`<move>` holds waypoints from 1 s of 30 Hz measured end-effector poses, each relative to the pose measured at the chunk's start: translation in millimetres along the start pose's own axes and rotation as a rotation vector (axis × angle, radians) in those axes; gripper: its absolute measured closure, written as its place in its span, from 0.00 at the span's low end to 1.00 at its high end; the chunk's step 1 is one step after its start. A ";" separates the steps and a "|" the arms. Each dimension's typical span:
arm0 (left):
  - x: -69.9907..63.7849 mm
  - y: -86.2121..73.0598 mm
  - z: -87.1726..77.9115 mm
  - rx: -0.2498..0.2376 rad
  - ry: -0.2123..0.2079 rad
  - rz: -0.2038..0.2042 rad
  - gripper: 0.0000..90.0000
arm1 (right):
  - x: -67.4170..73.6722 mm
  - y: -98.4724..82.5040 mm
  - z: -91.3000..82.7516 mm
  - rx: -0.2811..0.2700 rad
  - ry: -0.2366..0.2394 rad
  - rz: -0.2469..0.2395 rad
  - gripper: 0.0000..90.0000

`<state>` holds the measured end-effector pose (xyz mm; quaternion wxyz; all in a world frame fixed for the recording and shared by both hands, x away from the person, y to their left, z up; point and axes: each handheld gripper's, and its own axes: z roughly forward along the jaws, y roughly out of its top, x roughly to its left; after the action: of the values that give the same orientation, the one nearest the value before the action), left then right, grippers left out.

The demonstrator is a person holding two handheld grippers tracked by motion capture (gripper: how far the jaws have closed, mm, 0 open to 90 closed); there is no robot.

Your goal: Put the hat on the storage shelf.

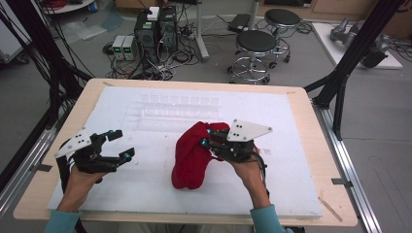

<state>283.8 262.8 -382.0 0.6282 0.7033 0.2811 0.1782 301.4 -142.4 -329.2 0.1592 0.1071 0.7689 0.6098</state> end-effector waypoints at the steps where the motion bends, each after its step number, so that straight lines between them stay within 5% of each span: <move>1: -2.2 2.3 1.9 0.003 -0.011 0.005 0.15 | -0.4 0.5 2.1 0.005 0.009 0.004 0.96; 12: -21.9 28.4 34.6 0.036 -0.146 0.058 0.15 | -5.2 3.7 18.7 0.027 0.047 -0.003 0.96; 19: -35.4 38.6 54.3 0.013 -0.228 0.060 0.15 | -7.2 3.5 21.1 0.021 0.061 -0.001 0.96; 30: -43.2 45.5 77.1 0.052 -0.306 0.048 0.15 | -7.6 8.0 27.4 0.023 0.081 -0.023 0.96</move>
<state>304.5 173.3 -344.1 0.6409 0.7447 0.1695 0.0767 318.5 -118.5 -326.2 0.1337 0.0753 0.7828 0.6031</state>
